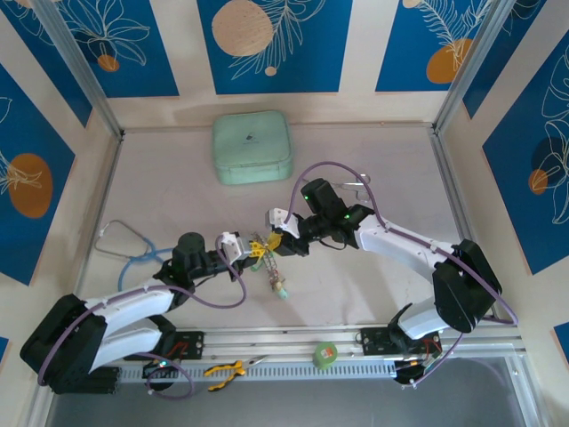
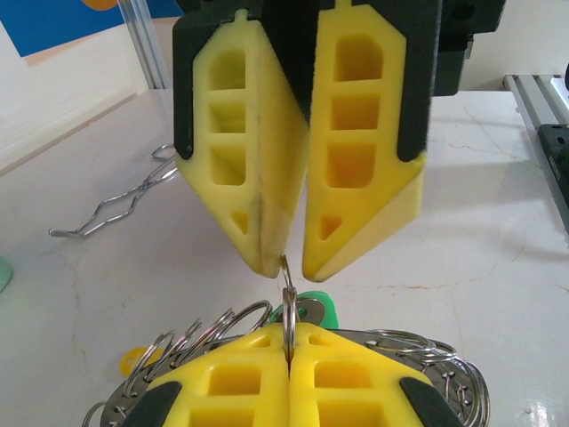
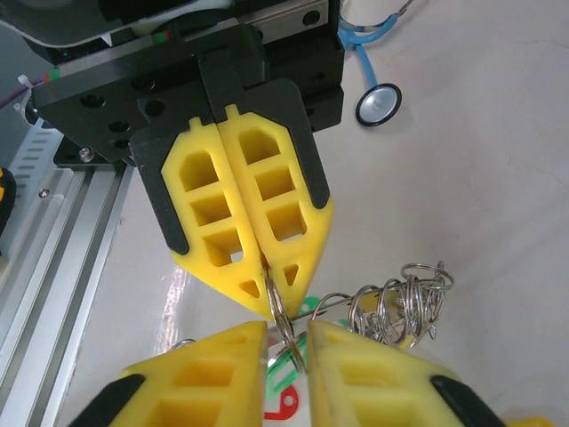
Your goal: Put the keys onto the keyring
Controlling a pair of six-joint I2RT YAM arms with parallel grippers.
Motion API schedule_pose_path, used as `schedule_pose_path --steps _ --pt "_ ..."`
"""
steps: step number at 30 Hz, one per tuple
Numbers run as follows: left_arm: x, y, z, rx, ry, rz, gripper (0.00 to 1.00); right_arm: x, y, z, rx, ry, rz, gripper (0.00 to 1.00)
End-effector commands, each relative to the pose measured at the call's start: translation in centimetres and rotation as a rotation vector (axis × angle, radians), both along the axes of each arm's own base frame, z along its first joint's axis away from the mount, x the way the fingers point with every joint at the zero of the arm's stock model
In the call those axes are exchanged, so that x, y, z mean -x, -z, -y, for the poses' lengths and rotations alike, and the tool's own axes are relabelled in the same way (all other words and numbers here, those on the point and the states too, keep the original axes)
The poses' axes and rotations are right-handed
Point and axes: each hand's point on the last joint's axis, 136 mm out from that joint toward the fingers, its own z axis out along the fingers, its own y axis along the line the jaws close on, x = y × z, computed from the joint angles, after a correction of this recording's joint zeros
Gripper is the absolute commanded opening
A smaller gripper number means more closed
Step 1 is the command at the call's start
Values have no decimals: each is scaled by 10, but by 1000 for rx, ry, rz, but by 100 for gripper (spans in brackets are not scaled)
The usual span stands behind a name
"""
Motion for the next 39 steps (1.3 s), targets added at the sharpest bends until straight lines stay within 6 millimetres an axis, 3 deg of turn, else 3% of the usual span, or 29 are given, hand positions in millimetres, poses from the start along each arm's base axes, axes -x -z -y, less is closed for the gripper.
schedule_pose_path --steps 1,9,15,20,26,39 --pt "5 -15 3 46 29 45 0 5 3 1 7 -20 -38 15" --pt "6 -15 3 47 33 48 0 2 6 0 23 -21 -33 14" --pt "6 -15 3 45 31 49 0 1 3 1 17 -19 -50 2" --pt "7 -16 3 46 35 56 0 -3 5 12 17 23 -92 2" --pt "9 -21 5 75 51 67 0 2 16 10 54 12 -166 5" --pt "9 -21 5 84 55 65 0 7 -5 2 -71 -34 -126 25"
